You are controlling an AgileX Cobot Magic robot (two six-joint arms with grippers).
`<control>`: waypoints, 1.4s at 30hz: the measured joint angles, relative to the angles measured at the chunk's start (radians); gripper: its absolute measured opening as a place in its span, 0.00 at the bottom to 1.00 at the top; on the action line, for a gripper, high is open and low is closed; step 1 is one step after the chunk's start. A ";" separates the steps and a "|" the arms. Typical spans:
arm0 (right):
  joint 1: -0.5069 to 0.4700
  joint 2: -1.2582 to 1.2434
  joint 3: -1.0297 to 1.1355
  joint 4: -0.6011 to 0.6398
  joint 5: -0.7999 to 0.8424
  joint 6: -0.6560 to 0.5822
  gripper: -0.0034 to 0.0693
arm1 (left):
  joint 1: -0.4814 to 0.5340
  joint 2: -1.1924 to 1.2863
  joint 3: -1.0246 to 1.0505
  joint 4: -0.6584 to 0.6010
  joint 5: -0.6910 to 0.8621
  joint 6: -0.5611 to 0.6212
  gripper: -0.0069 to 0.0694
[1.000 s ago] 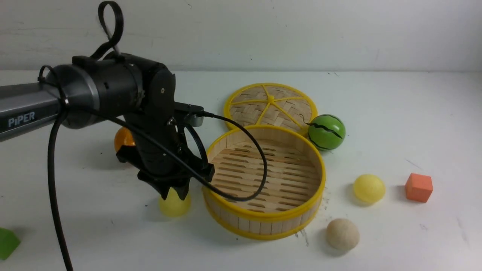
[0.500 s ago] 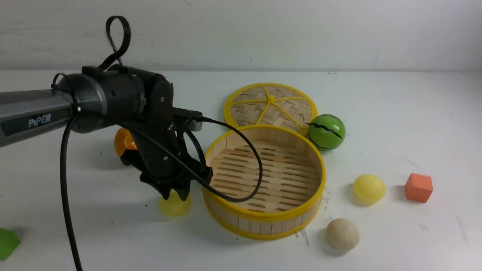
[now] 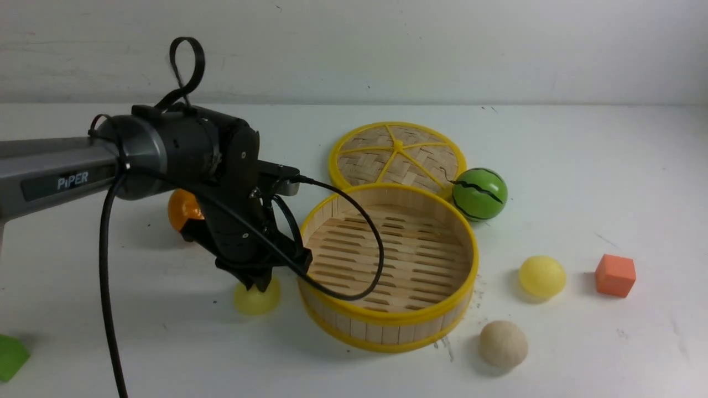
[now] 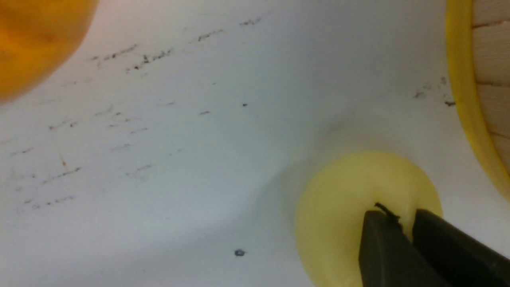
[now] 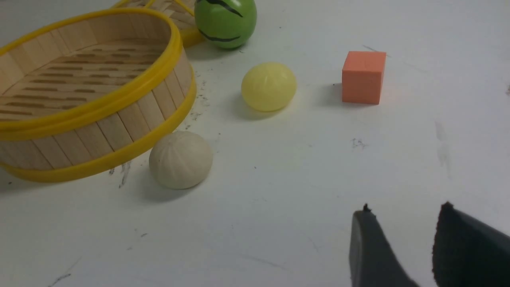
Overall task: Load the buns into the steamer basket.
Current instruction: Use the left arm to grab a steamed stuffed bun, then use the left arm to put the steamed stuffed bun into the steamer, then use the right arm to grab a steamed stuffed bun
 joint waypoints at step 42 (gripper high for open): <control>0.000 0.000 0.000 0.000 0.000 0.000 0.38 | -0.174 -0.139 -0.392 -0.213 0.372 -0.042 0.61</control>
